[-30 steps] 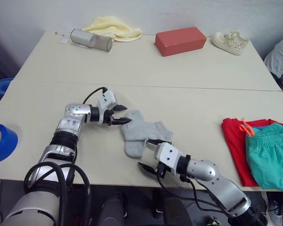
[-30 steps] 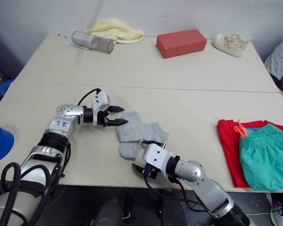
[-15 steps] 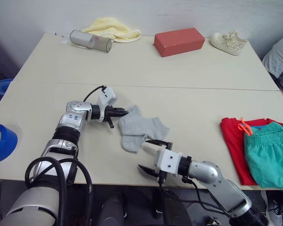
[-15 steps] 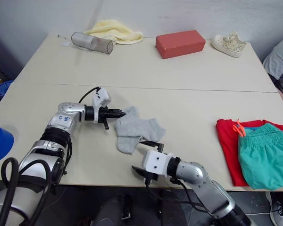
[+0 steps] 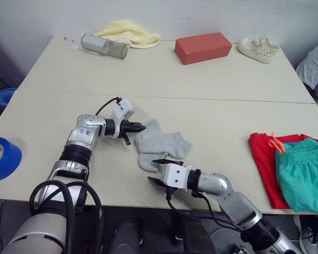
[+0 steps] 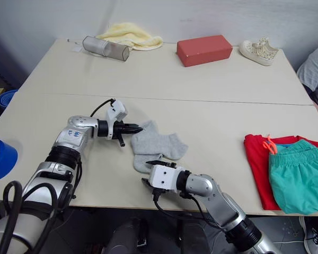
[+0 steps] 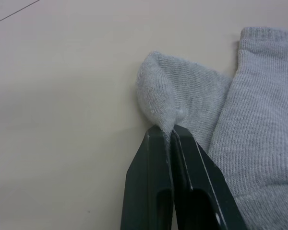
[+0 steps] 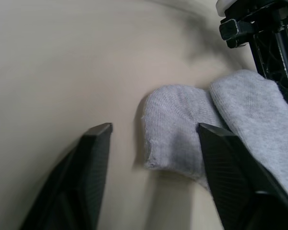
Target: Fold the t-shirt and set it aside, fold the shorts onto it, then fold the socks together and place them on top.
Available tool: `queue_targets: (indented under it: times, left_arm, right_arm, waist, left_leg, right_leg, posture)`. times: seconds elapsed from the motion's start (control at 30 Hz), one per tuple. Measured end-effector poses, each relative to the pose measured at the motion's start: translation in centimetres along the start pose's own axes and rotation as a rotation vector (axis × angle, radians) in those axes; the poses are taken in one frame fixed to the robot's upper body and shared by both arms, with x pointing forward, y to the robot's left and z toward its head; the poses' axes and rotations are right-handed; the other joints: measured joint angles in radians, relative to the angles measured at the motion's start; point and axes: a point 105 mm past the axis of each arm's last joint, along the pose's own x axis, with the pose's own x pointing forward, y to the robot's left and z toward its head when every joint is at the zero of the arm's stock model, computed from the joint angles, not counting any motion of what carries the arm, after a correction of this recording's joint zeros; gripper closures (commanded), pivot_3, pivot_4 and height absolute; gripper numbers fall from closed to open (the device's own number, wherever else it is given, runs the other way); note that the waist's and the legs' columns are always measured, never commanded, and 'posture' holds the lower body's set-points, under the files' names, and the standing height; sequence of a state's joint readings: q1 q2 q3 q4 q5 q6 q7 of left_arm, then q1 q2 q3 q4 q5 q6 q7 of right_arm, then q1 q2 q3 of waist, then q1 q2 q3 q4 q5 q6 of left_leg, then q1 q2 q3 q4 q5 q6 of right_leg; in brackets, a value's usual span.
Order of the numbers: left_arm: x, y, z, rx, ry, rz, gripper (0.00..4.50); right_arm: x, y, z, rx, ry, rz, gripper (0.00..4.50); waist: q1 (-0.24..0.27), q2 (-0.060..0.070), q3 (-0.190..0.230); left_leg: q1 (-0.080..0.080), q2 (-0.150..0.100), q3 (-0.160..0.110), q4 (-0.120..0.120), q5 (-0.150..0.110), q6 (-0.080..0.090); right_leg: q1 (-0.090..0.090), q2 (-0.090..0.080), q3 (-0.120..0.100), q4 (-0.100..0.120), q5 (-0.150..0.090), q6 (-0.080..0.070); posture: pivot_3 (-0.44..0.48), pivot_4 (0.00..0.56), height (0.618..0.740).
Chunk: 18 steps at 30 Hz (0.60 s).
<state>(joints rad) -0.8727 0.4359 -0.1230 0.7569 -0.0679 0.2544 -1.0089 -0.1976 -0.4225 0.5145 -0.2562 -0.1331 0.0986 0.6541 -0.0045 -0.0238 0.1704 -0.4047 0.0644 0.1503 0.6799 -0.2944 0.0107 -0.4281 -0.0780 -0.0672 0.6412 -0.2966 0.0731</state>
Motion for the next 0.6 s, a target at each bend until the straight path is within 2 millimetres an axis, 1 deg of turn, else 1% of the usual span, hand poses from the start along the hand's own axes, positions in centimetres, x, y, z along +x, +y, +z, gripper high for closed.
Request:
queue_targets:
  times: [0.03, 0.17, 0.3, 0.4, 0.47, 0.6]
  left_arm:
    - [0.0, -0.1, 0.0, -0.006, 0.0, 0.002, 4.5]
    - [-0.3, -0.4, 0.0, -0.014, -0.001, 0.007, 4.5]
    - [-1.2, -1.0, -0.4, -0.025, 0.012, 0.003, 4.5]
    - [-2.5, -2.0, -1.1, -0.018, 0.037, -0.019, 4.5]
    - [-2.9, -2.6, -1.4, -0.012, 0.048, -0.026, 4.5]
    - [-3.1, -4.9, -1.8, -0.038, 0.044, -0.053, 4.5]
  right_arm:
    - [0.1, -0.1, -0.1, -0.007, 0.001, 0.001, 3.06]
    - [0.0, -0.1, -0.4, -0.022, 0.013, 0.013, 4.46]
    - [-1.5, -0.5, -1.0, -0.045, 0.048, 0.033, 4.49]
    - [-3.6, -1.1, -1.8, -0.048, 0.093, 0.05, 4.49]
    - [-4.6, -1.4, -2.2, -0.048, 0.111, 0.072, 4.49]
    - [-6.8, -1.1, -2.8, -0.042, 0.136, 0.136, 4.49]
  waist:
    - [0.0, 0.0, 0.0]
    - [0.0, 0.0, 0.0]
    - [0.0, 0.0, 0.0]
    - [0.0, 0.0, 0.0]
    - [0.002, 0.0, 0.0]
    - [0.003, 0.0, 0.0]
  left_leg:
    - [0.0, 0.0, 0.0, 0.0, 0.0, 0.0]
    - [0.0, 0.0, 0.0, 0.0, 0.0, 0.0]
    - [0.0, 0.0, 0.0, 0.0, 0.0, 0.0]
    - [0.0, 0.0, 0.0, 0.0, 0.0, -0.001]
    - [0.0, 0.0, 0.0, 0.0, 0.0, -0.001]
    - [0.0, 0.0, 0.0, 0.001, -0.001, 0.0]
  right_leg:
    - [0.0, 0.0, 0.0, 0.0, 0.0, 0.0]
    - [0.0, 0.0, 0.0, 0.001, 0.0, 0.0]
    - [0.0, 0.0, 0.001, 0.001, 0.0, 0.0]
    - [0.0, 0.0, 0.002, 0.001, 0.0, 0.0]
    - [0.0, -0.001, 0.002, 0.002, 0.0, -0.001]
    - [0.0, -0.002, 0.004, 0.001, -0.001, 0.0]
  posture:
    - [0.0, 0.15, 0.74]
    - [0.0, 0.15, 0.74]
    - [0.0, 0.15, 0.74]
    - [0.0, 0.15, 0.74]
    - [0.0, 0.15, 0.74]
    - [0.0, 0.15, 0.74]
